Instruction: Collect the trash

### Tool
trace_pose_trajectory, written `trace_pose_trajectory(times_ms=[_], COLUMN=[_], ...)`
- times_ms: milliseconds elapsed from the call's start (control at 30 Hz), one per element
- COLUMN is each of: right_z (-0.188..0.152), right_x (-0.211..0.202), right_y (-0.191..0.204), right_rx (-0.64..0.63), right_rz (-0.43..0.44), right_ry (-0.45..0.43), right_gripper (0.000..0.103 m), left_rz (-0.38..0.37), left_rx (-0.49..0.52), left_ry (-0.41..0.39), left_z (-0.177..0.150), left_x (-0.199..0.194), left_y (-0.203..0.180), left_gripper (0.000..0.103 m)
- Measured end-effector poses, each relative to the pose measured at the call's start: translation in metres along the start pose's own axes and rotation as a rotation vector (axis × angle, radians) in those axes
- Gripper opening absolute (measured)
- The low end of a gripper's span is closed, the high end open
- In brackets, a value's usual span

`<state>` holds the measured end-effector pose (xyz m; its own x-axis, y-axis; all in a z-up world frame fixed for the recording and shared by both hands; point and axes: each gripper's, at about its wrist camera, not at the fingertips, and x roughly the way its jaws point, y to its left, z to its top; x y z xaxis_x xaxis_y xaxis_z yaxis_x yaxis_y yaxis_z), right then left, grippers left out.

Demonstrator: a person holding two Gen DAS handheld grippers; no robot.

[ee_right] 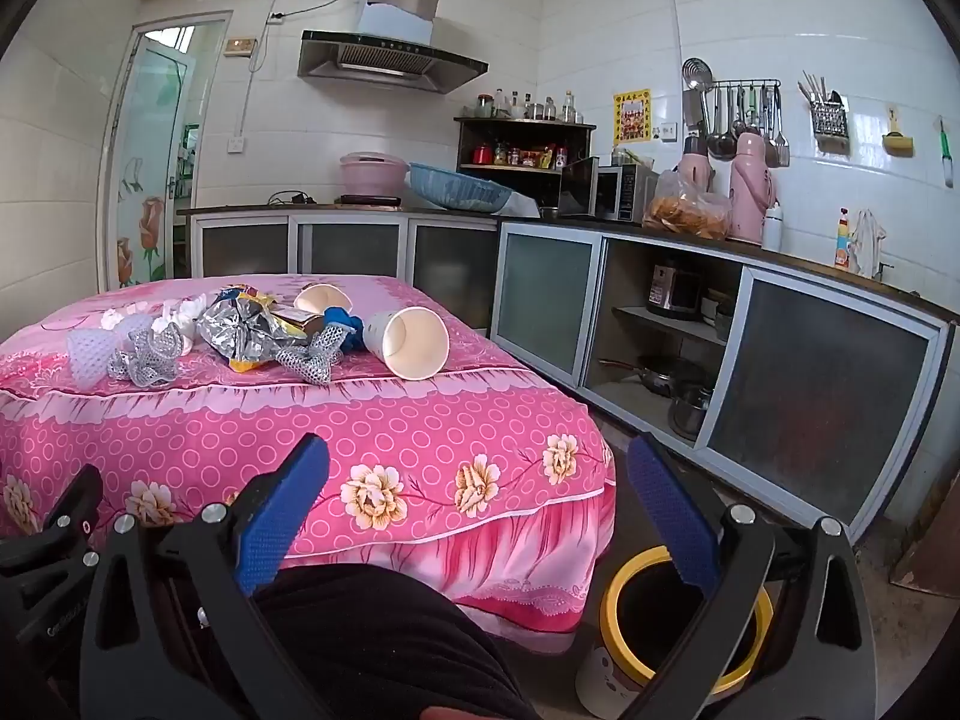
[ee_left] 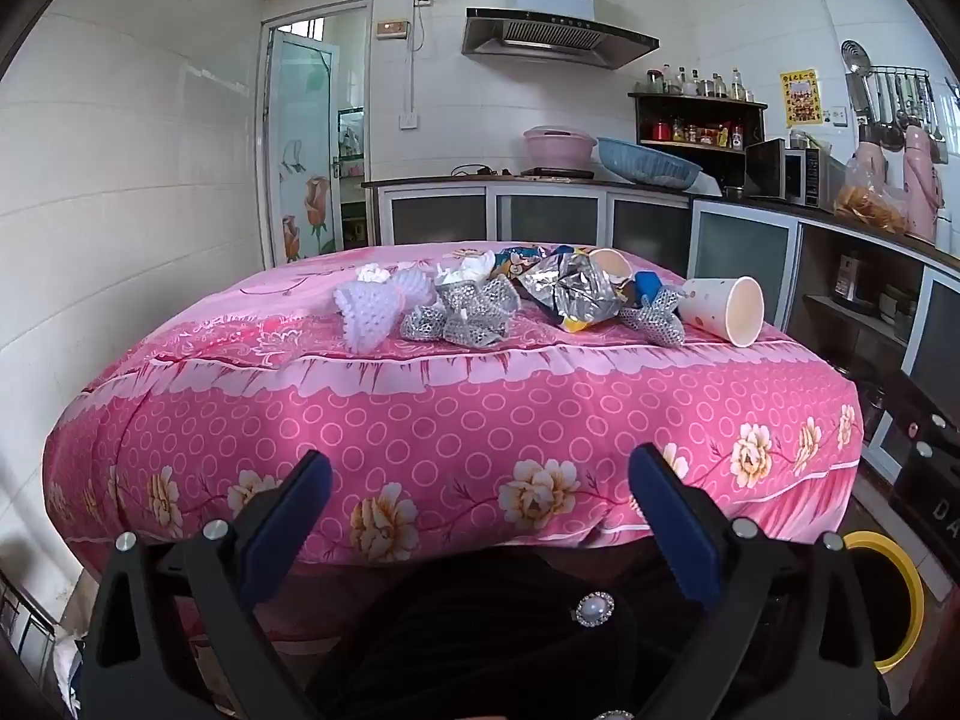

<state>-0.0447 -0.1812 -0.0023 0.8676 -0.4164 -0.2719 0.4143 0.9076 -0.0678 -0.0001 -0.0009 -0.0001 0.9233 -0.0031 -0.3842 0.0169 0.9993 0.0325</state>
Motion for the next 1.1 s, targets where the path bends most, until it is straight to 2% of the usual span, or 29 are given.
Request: trace_pose_trajectory(times_ms=[1100], right_z=[-0.0017], right_x=[0.0026], right_y=[0.0058], right_rx=[-0.025], right_rz=[-0.003], right_ry=[0.01], right_gripper=[0.095], left_rz=[-0.001], left_rx=[-0.013], left_ry=[0.02], left_z=[-0.0024], left_x=[0.003], left_y=[-0.0006], left_gripper=[0.095])
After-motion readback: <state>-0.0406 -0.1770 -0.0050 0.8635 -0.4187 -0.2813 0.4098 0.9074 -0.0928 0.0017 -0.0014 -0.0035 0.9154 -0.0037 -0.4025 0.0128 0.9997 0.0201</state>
